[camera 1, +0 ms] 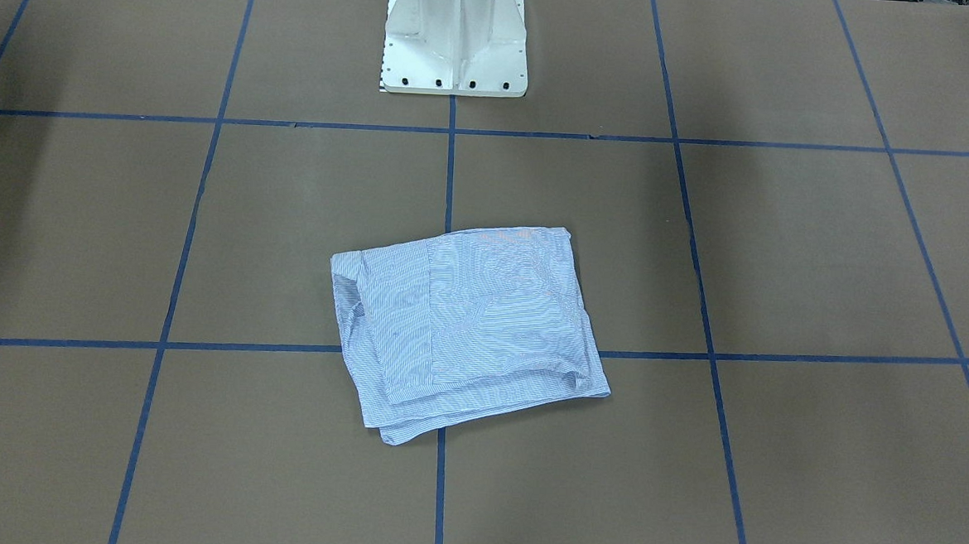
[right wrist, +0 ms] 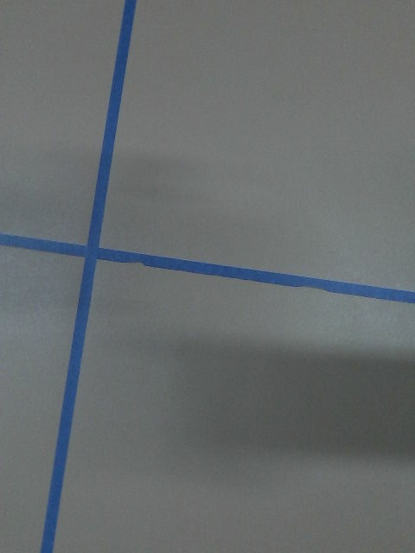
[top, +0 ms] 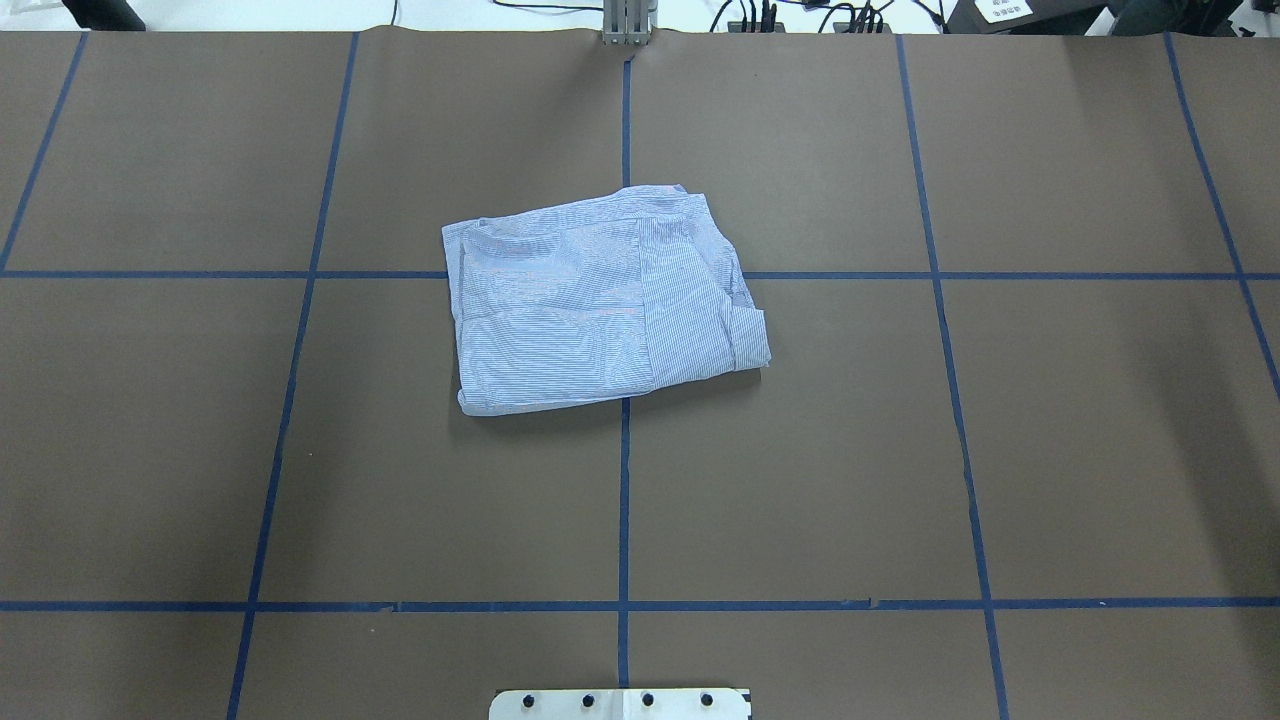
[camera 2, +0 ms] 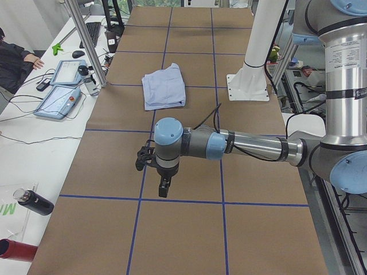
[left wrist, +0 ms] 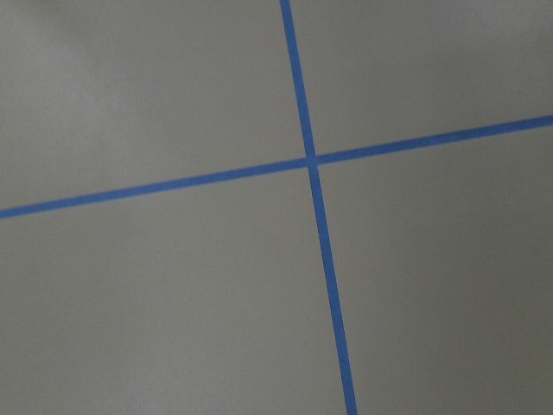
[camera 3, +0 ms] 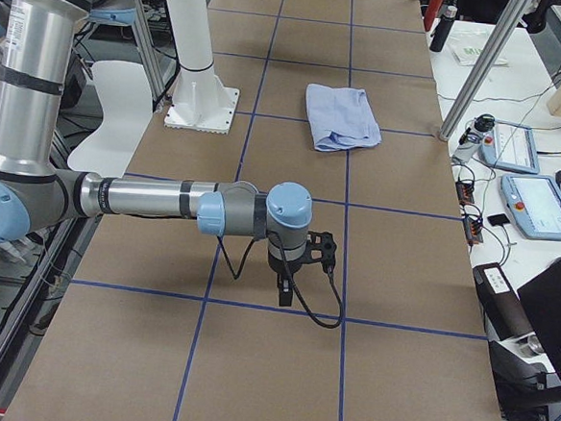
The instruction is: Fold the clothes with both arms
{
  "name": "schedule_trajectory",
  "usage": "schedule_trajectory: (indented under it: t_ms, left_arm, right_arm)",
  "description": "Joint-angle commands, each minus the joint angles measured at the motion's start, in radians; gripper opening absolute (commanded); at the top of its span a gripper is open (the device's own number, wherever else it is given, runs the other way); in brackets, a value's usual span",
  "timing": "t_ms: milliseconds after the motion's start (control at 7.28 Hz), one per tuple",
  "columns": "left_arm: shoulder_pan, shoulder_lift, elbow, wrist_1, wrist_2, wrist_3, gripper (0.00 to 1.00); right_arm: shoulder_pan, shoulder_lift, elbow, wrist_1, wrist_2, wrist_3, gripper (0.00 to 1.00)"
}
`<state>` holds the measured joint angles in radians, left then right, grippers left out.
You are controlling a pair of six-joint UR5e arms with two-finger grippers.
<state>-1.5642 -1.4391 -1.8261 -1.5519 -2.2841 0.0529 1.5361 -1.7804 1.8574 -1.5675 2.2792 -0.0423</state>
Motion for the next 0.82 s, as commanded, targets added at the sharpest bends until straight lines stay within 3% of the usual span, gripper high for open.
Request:
schedule_trajectory:
  t_ms: [0,687]
  left_arm:
    - [0.001,0.005,-0.002,0.012,-0.017,0.001,1.0]
    - [0.004,0.015,0.004,0.009,-0.006,0.001,1.0]
  right_arm:
    - [0.001,-0.005,0.016,0.001,-0.004,0.015,1.0]
    - [0.001,-0.013,0.014,0.003,-0.003,0.015,1.0]
